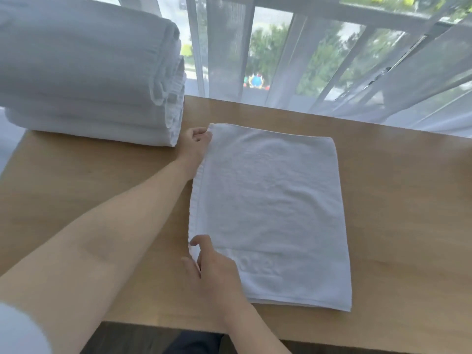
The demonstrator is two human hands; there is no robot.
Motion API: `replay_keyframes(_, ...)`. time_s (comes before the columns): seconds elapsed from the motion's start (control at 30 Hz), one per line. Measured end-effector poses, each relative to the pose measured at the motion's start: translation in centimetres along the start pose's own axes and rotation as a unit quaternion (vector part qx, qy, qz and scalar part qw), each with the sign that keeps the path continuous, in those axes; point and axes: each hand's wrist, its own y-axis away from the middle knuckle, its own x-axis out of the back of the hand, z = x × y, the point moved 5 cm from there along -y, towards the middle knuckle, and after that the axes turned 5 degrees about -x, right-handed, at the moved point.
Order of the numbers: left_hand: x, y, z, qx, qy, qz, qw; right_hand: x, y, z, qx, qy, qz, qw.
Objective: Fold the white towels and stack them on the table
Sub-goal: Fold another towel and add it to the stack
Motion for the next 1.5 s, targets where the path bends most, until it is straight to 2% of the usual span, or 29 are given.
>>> replay_keyframes(0.17,1.4,2.3,-1.1,0.016,-0.005,-0.013,1.0,0.4,1.6,0.3,-0.025,-0.016,-0.017,0.999)
replay_keyframes(0.43,3.2,14.1,-4.5,0.006,-0.099,-0.055,0.994,5.3,3.2,4.1,-0.111,0.016,0.078,0.991)
replay_keyframes(0.67,4.7,23.5,-8.2,0.067,-0.058,-0.062,0.994,6.9,3.0,4.6,-0.068,0.143,0.12,0.98)
replay_keyframes(0.87,5.5,27.6,-9.3,0.106,-0.129,-0.057,0.984,9.6,3.9,7.0,-0.085,0.157,0.128,0.976)
replay_keyframes(1.0,6.3,30.8,-10.4,0.166,-0.232,-0.05,0.957,10.7,4.6,8.9,-0.043,0.248,0.084,0.964)
replay_keyframes(1.07,5.9,32.4,-11.2,0.202,-0.207,-0.05,0.956,10.3,4.6,9.6,-0.019,0.278,0.039,0.96)
replay_keyframes(1.13,5.0,33.9,-11.6,0.23,-0.135,-0.02,0.963,10.1,4.8,10.3,-0.015,0.285,0.011,0.958)
replay_keyframes(1.3,2.1,32.6,-11.2,0.234,0.003,0.075,0.969,11.2,4.5,11.4,-0.02,0.299,0.005,0.954)
replay_keyframes(1.5,0.5,24.6,-8.4,0.126,-0.061,0.116,0.983,13.7,3.9,11.8,-0.105,0.3,0.014,0.948)
